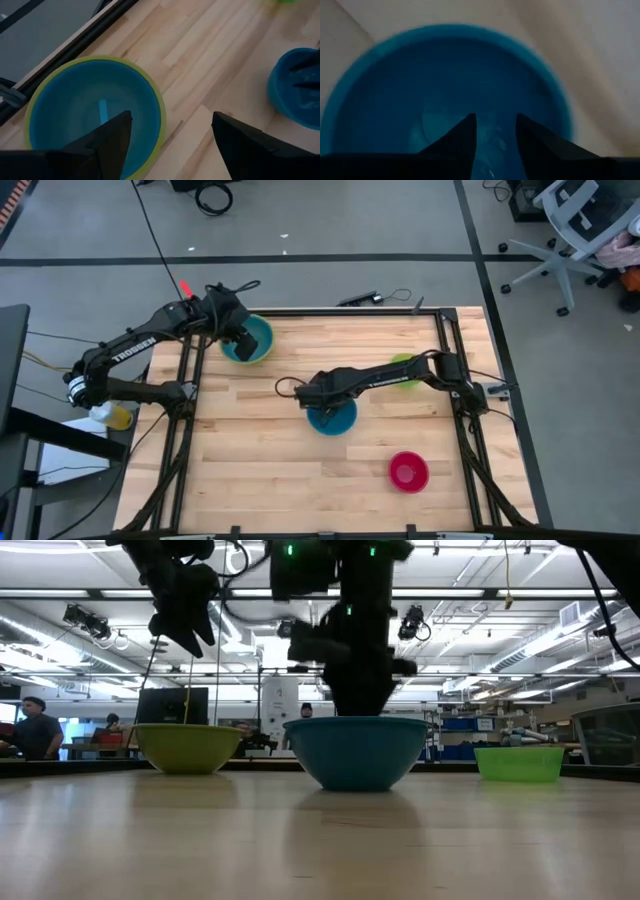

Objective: Nest bowls inside each other
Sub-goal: Stack the blue bowl on the light blue bowl

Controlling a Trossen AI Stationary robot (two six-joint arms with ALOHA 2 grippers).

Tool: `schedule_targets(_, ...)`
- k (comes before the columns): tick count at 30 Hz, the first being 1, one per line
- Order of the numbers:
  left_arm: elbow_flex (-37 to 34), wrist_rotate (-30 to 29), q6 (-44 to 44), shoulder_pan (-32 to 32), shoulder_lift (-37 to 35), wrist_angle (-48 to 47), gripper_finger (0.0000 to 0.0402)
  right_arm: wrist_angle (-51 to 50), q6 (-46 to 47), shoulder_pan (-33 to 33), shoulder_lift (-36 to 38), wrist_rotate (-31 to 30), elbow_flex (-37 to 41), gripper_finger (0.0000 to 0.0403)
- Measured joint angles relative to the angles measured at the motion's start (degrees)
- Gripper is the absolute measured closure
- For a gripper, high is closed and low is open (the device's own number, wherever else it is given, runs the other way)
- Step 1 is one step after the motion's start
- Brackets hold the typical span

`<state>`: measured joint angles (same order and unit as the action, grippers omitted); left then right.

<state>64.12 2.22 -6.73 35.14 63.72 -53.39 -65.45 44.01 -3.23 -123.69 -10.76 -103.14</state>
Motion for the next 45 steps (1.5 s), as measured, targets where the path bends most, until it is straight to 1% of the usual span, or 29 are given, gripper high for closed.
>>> schedule_targets(3,0.0,0.0,2.1,0.0,0.0,0.0,0.0123,-6.3,1.2,-0.8,0.5,-6.3,-3.0,0.026)
schedule_targets(5,0.0,0.2,4.4,0.0,0.0,0.0,0.0123,-9.2,1.3,-0.8,0.4,-8.7,-3.9,0.026)
schedule_targets(6,0.0,0.4,4.9,0.0,0.0,0.0,0.0123,-10.5,1.2,-0.6,0.4,-8.9,-3.9,0.026)
schedule_targets(8,0.0,0.8,5.0,0.0,0.4,0.0,0.0123,-11.8,0.5,0.4,0.4,-7.3,-3.4,0.026)
schedule_targets(11,-0.1,1.1,5.0,0.0,0.5,0.1,0.0123,-10.8,-0.3,2.2,0.3,-3.6,-1.3,0.026)
schedule_targets(16,-0.1,1.3,5.0,0.0,0.5,0.3,0.0123,-7.9,-4.7,4.3,0.3,-0.8,1.3,0.0253)
schedule_targets(20,-0.1,1.5,4.8,0.0,0.5,0.3,0.0123,-3.1,-8.5,6.0,0.3,5.1,3.8,0.0256)
schedule_targets(23,-0.1,1.8,2.9,0.0,0.8,0.3,0.0123,-0.1,-10.9,6.8,0.3,5.8,4.8,0.0291)
schedule_targets(27,-0.1,1.8,0.6,-0.1,1.3,-0.1,0.0123,5.8,-14.4,7.9,1.4,8.3,4.3,0.0374)
schedule_targets(28,-0.1,1.8,-0.1,-0.1,1.3,0.0,0.0123,7.5,-15.3,8.2,1.8,8.3,4.3,0.0383)
schedule_targets(31,0.0,1.8,-2.3,-0.1,1.2,-0.1,0.0123,12.6,-15.4,9.4,2.5,6.8,4.6,0.0377)
schedule_targets(34,-0.1,2.7,-2.8,-0.7,1.1,0.0,0.0123,16.0,-14.6,10.6,4.1,-0.8,4.7,0.0377)
schedule_targets(38,-0.1,3.0,-1.0,-2.8,1.1,0.4,0.0123,22.2,-14.4,12.3,5.8,-7.4,4.7,0.0383)
schedule_targets(45,0.0,2.5,0.8,-6.0,1.1,7.4,0.0123,32.9,-18.7,14.3,8.3,-8.3,4.7,0.0378)
